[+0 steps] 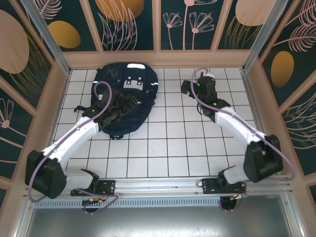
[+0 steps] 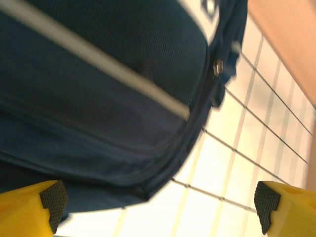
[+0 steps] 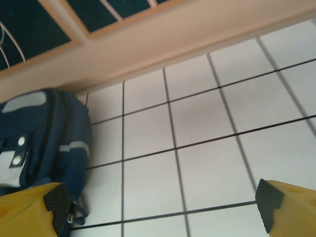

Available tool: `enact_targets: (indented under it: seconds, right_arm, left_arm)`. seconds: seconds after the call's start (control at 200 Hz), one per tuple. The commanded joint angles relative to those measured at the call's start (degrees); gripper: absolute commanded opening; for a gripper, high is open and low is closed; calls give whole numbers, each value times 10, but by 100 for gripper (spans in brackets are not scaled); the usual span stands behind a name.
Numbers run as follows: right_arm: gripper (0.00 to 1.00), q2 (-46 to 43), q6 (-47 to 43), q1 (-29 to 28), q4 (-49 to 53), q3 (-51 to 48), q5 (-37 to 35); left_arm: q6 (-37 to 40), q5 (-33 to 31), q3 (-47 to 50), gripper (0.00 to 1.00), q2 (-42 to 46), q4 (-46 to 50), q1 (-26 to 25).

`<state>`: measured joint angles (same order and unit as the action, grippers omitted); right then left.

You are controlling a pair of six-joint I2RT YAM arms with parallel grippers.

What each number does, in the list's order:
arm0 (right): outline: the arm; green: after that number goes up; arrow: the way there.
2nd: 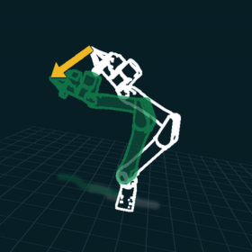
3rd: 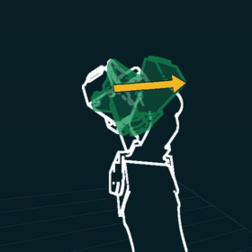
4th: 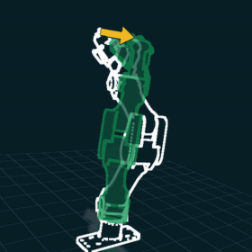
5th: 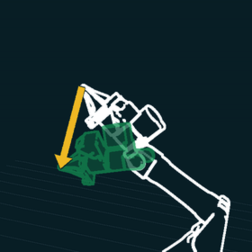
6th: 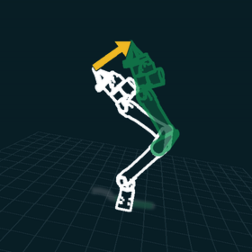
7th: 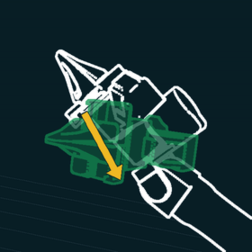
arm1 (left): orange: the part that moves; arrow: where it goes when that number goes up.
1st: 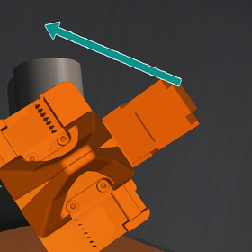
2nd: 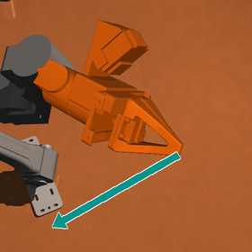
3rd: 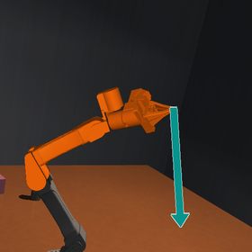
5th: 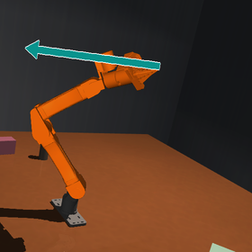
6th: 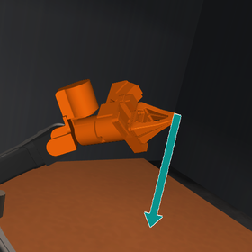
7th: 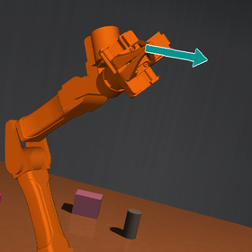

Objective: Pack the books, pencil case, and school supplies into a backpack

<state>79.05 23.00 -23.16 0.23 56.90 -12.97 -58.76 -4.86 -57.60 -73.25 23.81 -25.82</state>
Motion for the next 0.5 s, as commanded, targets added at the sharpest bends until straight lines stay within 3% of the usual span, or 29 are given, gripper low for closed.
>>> enact_targets:
  seconds: [0.0,0.1,0.205,0.335,0.495]
  right_arm:
    - [99,-77,-58,1,-146,-87,-13]
    - [99,-117,-135,7,-225,-161,-59]
    - [99,-114,-168,34,-207,-178,-96]
    - [99,-109,-164,91,-232,-228,-118]
    - [99,-77,-195,142,-329,-297,-126]
  left_arm:
    - [124,-227,-30,99,45,114,3]
    - [212,-345,9,98,79,67,13]
    - [326,-385,93,98,115,-65,56]
    - [398,-373,197,98,124,-232,151]
    - [438,-363,289,99,57,-427,230]
